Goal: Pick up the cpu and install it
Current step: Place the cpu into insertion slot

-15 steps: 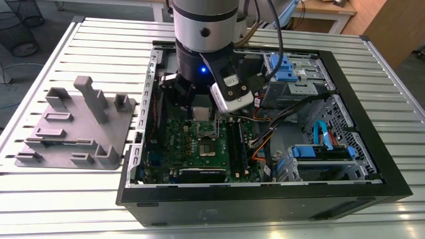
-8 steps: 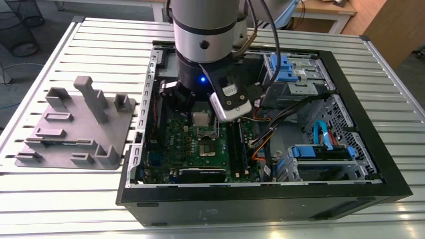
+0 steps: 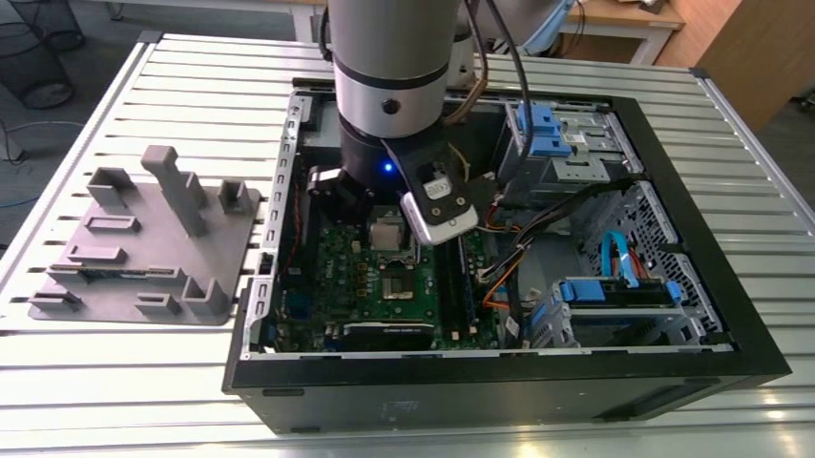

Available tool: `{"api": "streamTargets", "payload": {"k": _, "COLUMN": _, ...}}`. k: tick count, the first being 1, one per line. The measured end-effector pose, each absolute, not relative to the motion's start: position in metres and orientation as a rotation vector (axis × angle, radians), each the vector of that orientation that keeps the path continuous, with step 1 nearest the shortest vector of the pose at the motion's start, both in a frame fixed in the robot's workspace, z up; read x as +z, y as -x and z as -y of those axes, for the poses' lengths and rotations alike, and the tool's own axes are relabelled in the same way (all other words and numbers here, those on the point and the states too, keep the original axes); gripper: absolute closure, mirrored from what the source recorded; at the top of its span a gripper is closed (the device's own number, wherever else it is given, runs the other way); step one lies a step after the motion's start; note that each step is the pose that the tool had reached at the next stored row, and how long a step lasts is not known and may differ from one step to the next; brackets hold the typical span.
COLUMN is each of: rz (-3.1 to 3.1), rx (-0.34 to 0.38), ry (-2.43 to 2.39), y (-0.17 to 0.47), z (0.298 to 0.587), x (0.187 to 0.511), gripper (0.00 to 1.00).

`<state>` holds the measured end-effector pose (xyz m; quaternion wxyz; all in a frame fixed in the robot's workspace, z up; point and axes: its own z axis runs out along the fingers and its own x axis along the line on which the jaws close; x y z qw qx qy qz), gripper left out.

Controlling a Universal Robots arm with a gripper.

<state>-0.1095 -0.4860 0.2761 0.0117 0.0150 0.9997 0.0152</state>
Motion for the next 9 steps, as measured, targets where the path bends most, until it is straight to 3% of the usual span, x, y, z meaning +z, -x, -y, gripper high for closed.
{"api": "streamTargets", "payload": {"k": 9, "rz": -3.118, "rx": 0.047, "ry": -0.047, "y": 0.1095, "z": 0.4861, "x": 0.2659, "gripper": 0.53}}
